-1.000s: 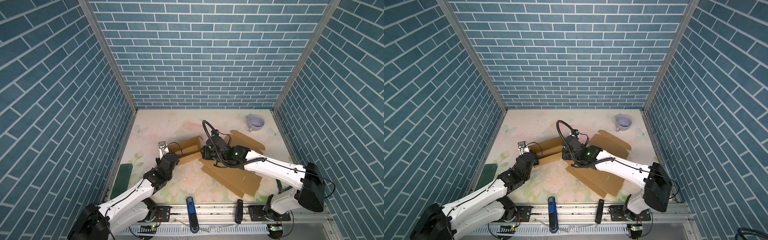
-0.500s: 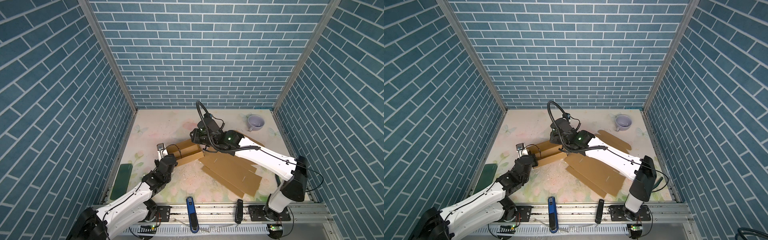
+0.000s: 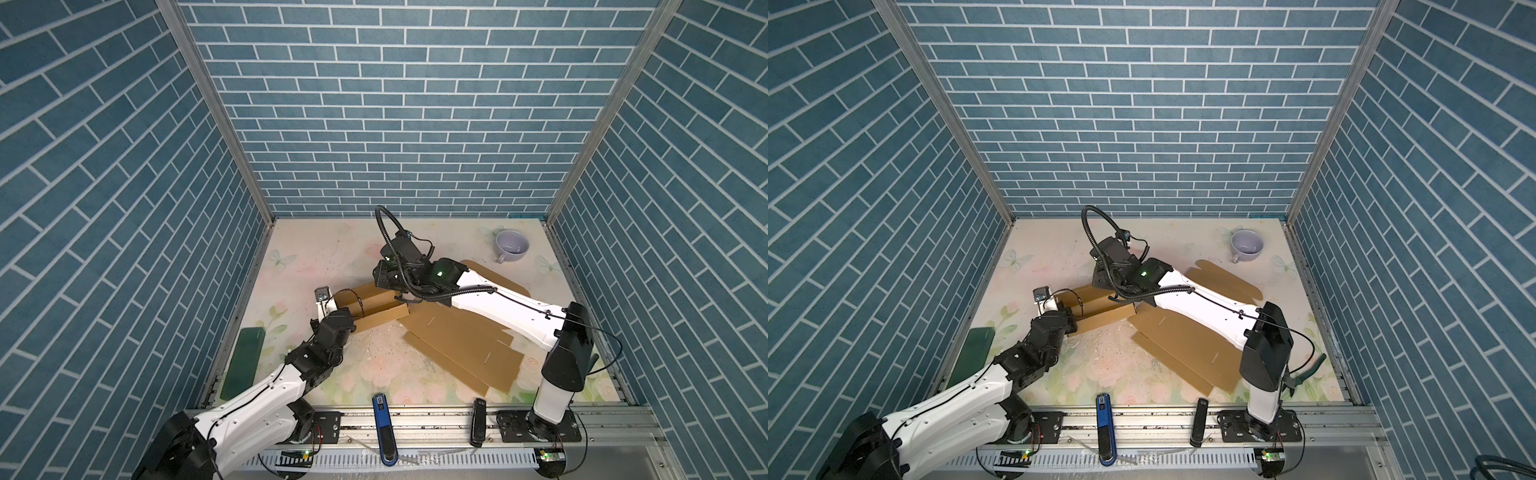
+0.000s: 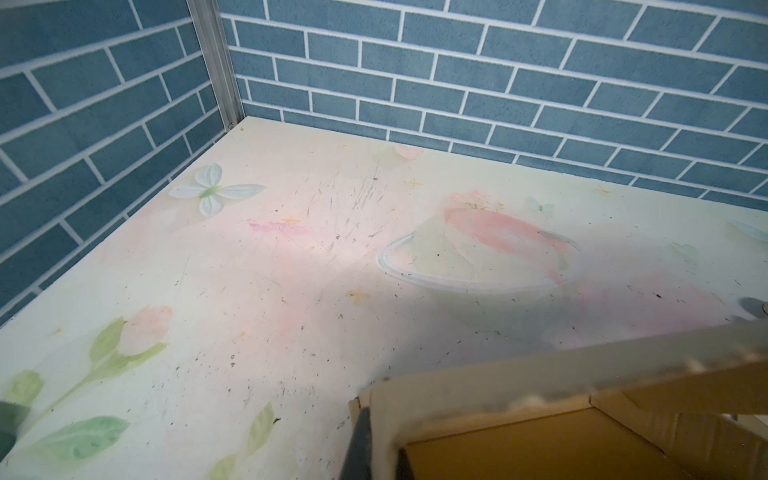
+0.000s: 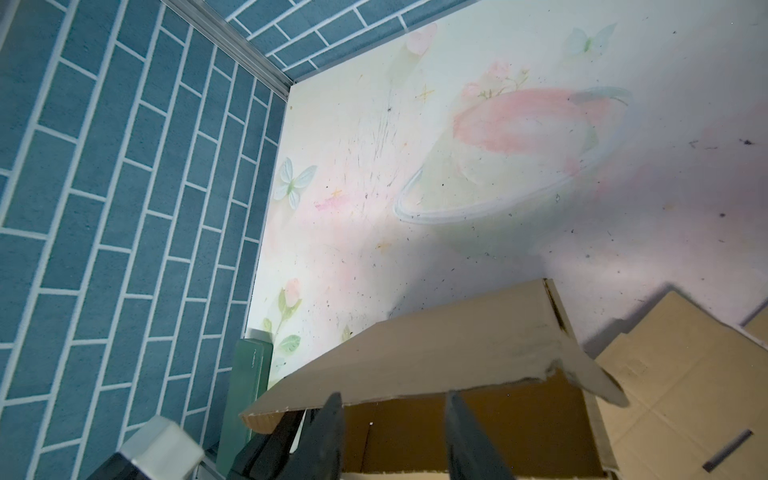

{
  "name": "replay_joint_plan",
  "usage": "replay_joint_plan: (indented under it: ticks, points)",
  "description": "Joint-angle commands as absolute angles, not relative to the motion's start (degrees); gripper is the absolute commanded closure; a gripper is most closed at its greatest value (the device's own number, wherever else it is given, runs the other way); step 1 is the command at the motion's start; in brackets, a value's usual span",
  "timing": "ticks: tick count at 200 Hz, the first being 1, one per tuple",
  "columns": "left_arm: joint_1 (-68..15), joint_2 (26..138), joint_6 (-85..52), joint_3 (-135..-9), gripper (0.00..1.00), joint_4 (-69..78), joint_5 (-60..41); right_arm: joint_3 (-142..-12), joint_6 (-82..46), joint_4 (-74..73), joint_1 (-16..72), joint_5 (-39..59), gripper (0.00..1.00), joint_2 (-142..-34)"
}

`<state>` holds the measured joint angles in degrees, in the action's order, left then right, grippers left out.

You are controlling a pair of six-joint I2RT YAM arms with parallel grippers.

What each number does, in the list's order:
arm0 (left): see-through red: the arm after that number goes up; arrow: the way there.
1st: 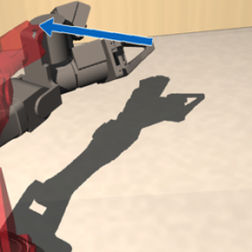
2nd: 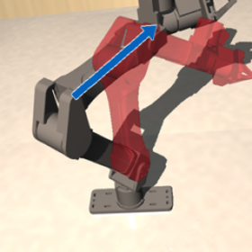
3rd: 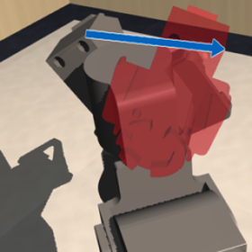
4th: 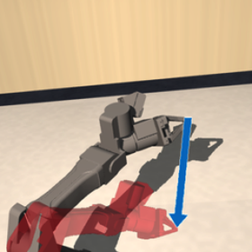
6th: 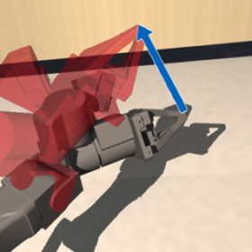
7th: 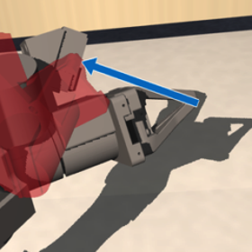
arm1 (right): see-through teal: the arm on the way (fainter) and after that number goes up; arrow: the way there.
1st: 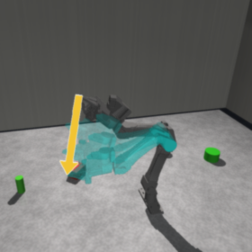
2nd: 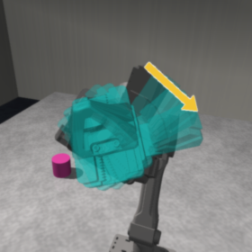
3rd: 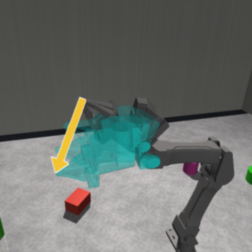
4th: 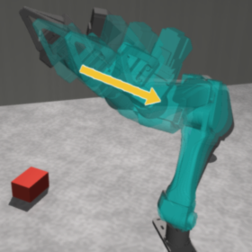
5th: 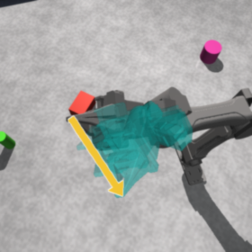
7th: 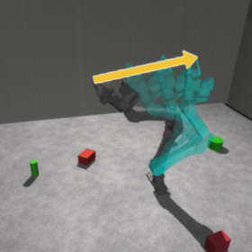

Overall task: Fold the paper box
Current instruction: 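Press the lid flap down with the right gripper while the left gripper holds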

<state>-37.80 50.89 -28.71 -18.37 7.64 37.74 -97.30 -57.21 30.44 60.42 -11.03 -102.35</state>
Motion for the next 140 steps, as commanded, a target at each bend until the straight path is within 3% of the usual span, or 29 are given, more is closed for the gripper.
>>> replay_joint_plan:
  ticks: [1,21,70,140]
  points:
    - [-38.14,51.35,-28.36,-17.22,1.00,6.57,38.92,-95.79,-64.56,35.73,60.28,-12.23,0.57,-97.70]
    - [-38.25,51.28,-28.49,-16.99,1.00,6.58,39.18,-94.54,-66.16,37.01,60.11,-12.98,0.53,-97.22]
    - [-38.59,50.98,-28.36,-16.66,1.00,6.94,39.34,-96.54,-63.39,31.67,60.07,-12.10,0.57,-99.76]
    - [-38.94,49.22,-28.21,-15.84,1.00,6.33,40.08,-96.18,-72.32,31.22,58.99,-9.81,0.53,-101.76]
